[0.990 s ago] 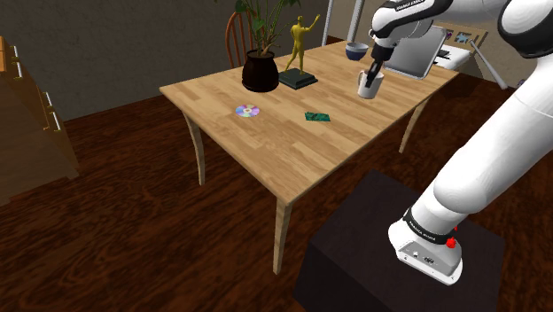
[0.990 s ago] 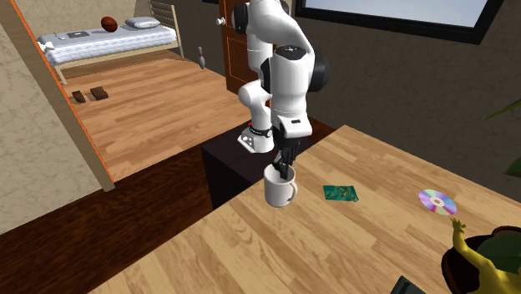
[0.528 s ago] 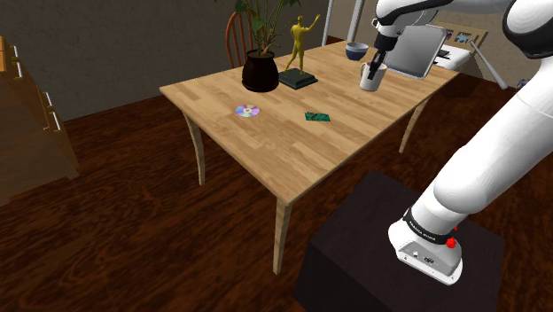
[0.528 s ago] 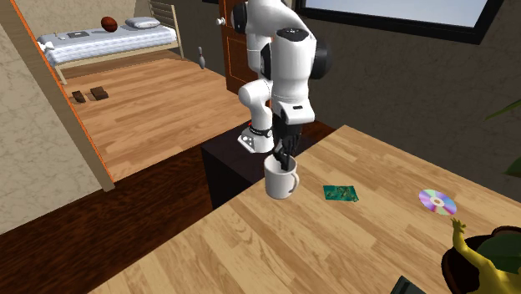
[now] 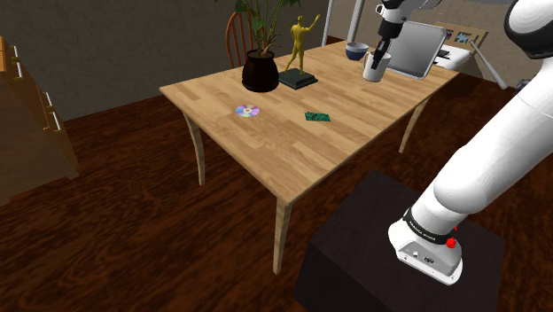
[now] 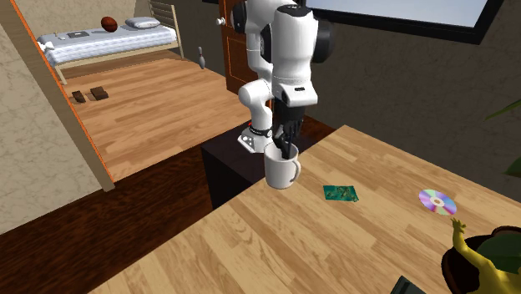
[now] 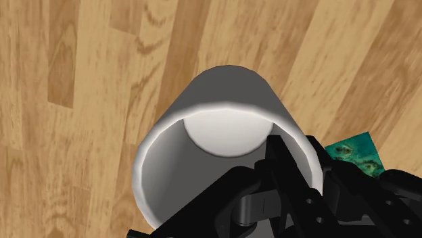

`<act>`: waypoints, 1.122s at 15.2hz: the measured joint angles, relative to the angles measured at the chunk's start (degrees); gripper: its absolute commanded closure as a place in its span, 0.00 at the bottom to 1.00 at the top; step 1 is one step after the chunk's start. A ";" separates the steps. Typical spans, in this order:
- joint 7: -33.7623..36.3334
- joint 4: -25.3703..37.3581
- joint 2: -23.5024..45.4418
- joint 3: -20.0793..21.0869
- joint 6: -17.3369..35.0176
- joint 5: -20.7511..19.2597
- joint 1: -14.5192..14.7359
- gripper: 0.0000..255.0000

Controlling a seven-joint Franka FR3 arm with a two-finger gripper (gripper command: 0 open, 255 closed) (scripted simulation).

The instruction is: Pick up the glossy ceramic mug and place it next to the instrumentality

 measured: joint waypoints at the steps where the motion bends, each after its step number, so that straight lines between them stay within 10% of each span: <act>1: -0.04 0.71 -0.01 0.00 -0.73 0.01 0.00 1.00; 17: 18.50 4.27 2.58 10.46 -2.54 0.12 8.30 1.00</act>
